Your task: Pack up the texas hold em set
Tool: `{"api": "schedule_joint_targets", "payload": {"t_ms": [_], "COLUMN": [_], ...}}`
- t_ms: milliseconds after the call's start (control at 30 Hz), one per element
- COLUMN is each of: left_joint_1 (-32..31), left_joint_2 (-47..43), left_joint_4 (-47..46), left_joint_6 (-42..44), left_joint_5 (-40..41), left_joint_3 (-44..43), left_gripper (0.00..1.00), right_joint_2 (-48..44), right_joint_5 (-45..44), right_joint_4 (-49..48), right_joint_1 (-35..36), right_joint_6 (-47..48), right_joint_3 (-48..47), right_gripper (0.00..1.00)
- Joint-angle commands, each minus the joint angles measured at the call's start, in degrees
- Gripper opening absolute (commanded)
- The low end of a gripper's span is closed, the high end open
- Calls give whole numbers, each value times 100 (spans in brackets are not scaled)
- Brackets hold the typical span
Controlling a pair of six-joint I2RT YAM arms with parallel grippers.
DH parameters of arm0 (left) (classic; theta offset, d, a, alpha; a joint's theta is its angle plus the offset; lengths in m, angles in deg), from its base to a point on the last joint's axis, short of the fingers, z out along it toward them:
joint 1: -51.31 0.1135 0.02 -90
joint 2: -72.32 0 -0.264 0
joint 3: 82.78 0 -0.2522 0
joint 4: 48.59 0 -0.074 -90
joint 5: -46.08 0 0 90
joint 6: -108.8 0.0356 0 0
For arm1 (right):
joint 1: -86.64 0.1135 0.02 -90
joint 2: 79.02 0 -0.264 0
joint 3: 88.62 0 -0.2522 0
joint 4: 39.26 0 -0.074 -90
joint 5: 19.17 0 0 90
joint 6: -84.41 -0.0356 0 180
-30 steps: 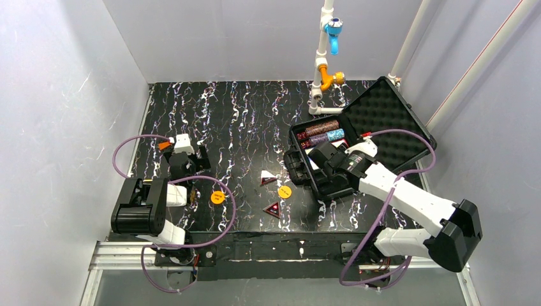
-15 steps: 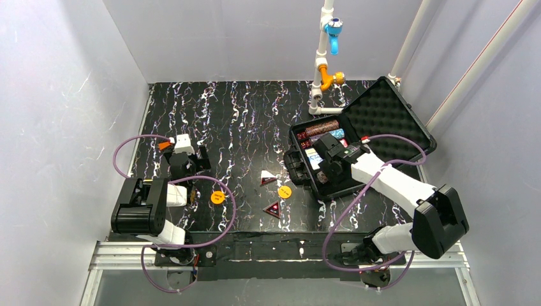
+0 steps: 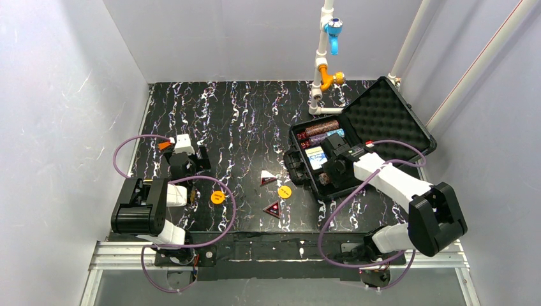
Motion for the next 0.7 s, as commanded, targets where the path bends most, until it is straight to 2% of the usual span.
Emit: {"api": "schedule_joint_targets", "payload": {"t_ms": [0,667], "left_joint_1": [-24,-20], "left_joint_2": [-102,-96], "left_joint_4": [-44,-44], "left_joint_6": [69,69], "left_joint_5": [126,126], "left_joint_3": [-51,-51], "left_gripper": [98,98], "right_joint_2": [50,471], "right_joint_5": [144,370], "right_joint_4": [-325,-777], "right_joint_1": [-149,-513], "right_joint_6": [92,114], "right_joint_3": [-37,80], "right_gripper": [1,1]}}
